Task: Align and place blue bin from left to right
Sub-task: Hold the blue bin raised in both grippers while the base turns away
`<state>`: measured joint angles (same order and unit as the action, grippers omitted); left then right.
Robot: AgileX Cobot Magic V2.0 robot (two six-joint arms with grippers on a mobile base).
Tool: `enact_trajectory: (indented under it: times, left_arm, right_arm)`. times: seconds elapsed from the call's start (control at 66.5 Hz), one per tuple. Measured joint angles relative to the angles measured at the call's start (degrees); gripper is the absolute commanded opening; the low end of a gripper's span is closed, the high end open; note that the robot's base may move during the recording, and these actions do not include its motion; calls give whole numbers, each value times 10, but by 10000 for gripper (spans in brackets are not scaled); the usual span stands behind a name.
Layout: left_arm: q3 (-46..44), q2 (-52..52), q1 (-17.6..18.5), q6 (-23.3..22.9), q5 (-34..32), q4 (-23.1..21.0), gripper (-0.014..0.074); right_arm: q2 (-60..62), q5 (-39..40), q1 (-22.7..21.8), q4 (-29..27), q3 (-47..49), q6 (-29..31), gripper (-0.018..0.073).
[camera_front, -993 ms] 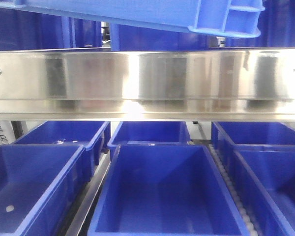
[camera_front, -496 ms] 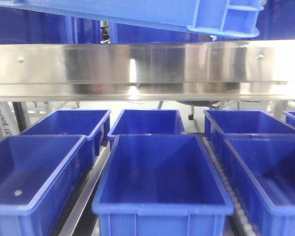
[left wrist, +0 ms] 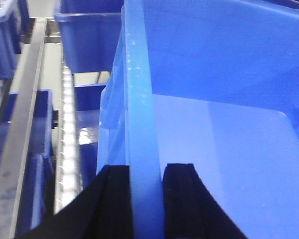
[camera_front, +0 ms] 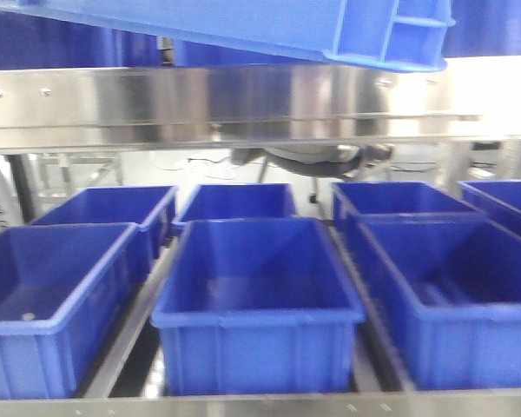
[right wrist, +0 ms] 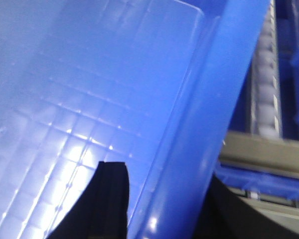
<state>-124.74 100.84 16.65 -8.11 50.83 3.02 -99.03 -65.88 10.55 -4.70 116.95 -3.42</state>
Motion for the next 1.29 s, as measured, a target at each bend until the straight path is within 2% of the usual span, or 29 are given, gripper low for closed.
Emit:
enact_trajectory:
  times: [1.294]
  left_arm:
    - [0,0,0,-1,-1,0,-111]
  right_arm:
    - [-1,7,-1,0,0,3,-69]
